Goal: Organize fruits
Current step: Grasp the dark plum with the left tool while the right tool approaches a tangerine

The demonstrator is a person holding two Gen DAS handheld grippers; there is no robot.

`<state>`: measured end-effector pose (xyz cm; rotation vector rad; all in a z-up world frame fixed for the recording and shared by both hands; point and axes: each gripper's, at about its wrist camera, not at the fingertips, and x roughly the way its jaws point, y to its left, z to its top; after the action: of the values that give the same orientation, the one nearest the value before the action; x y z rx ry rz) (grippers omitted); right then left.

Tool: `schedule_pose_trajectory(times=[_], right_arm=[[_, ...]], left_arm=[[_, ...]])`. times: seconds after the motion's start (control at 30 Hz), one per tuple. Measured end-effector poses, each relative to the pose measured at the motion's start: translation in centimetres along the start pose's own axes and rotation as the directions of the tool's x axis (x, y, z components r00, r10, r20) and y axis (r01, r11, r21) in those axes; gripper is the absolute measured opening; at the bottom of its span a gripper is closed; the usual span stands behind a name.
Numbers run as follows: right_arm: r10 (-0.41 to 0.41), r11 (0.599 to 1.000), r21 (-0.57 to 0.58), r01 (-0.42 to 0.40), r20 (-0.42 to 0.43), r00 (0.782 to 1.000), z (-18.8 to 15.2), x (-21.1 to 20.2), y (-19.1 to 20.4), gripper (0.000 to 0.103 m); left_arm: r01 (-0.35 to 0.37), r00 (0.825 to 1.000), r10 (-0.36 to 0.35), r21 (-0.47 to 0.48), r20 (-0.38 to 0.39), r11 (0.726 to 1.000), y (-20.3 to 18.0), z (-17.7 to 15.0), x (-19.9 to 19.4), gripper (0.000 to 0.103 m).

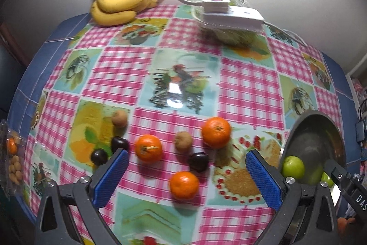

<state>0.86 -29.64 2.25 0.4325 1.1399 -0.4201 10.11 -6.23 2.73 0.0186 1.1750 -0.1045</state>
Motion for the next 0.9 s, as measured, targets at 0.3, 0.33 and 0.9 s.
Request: schedule_pose_trajectory(times=[0.3, 0.33, 0.9], right_arm=[[0.071, 0.993, -0.095, -0.071, 0.001, 0.997, -1.1, 0.0, 6.2, 0.101], [0.079, 0.992, -0.101, -0.079, -0.001, 0.997, -1.2, 0.0, 6.8, 0.101], [0.149, 0.948, -0.265, -0.175, -0.116, 0.982, -5.9, 2.3, 17.4, 0.101]], left_arm=[[-0.031, 0.999, 0.034, -0.107, 0.028, 0.994, 6.9, 0.9, -0.7, 0.103], [-0.032, 0.999, 0.036, -0.121, 0.029, 0.992, 7.6, 0.9, -0.7, 0.103], [-0.052, 0.999, 0.05, -0.27, -0.015, 0.961, 16.7, 0.0, 0.8, 0.103]])
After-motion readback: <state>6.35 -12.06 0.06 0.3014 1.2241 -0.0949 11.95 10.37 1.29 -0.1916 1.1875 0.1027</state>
